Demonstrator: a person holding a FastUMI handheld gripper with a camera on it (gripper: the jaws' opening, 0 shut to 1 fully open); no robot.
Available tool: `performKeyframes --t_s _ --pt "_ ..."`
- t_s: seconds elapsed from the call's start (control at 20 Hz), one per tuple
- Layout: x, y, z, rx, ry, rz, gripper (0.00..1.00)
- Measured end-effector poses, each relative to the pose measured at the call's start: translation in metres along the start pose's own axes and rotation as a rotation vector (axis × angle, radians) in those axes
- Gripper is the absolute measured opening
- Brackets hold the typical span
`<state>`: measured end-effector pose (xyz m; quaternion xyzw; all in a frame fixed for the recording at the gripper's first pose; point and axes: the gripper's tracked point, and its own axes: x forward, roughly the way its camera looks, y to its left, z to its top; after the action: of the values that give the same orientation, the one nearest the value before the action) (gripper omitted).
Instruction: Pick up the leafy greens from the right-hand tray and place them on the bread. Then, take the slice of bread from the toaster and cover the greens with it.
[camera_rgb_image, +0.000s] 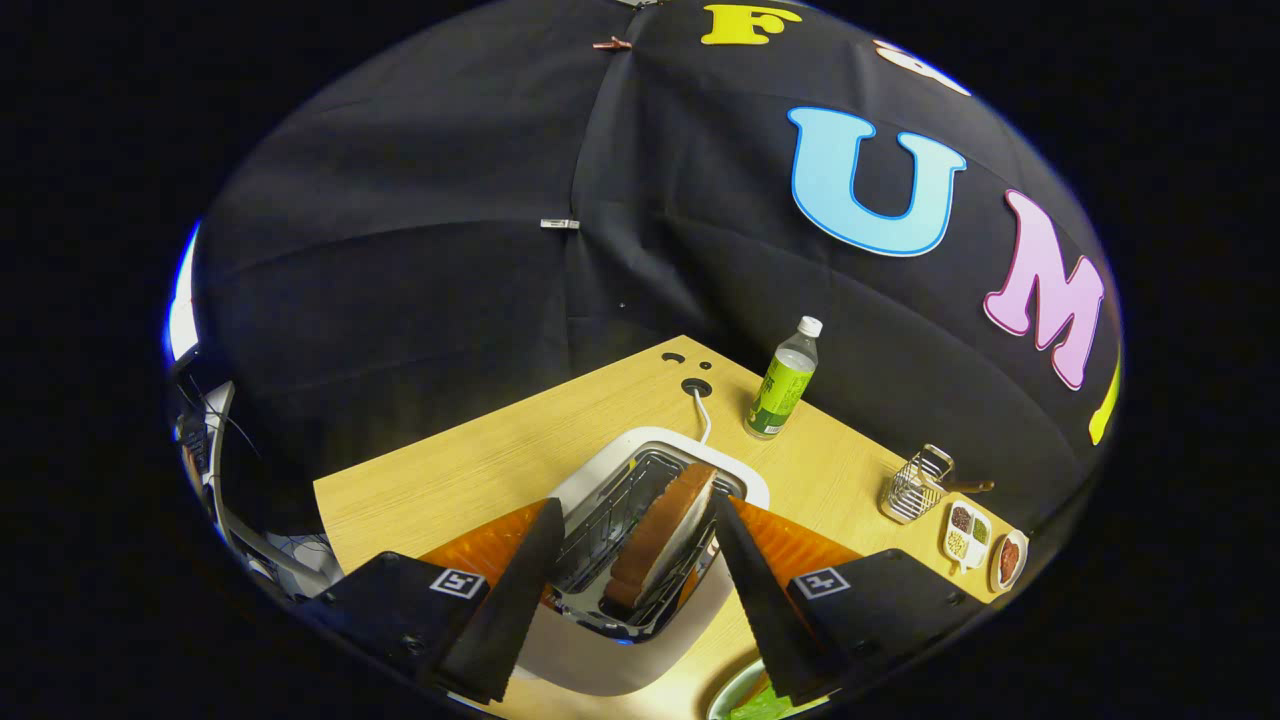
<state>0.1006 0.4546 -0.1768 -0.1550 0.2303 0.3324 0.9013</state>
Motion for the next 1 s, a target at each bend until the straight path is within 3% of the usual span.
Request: performKeyframes --t_s 0.2,0.25,0.55,0.6,0.65,1.0 --pt "0.009 0.003 -0.01 0.019 0.045 -0.025 0.8" --pt "0.013 0.002 -0.009 0.031 0.049 -0.033 0.7" --pt "0.018 -0.01 -0.003 0.05 0.058 -0.088 0.32" --pt "0.017 -0.013 -0.004 0.048 0.06 -0.104 0.31" --pt "0.017 -0.014 -0.005 0.054 0.062 -0.102 0.21" --pt "0.013 -0.014 0.001 0.083 0.047 -0.063 0.13"
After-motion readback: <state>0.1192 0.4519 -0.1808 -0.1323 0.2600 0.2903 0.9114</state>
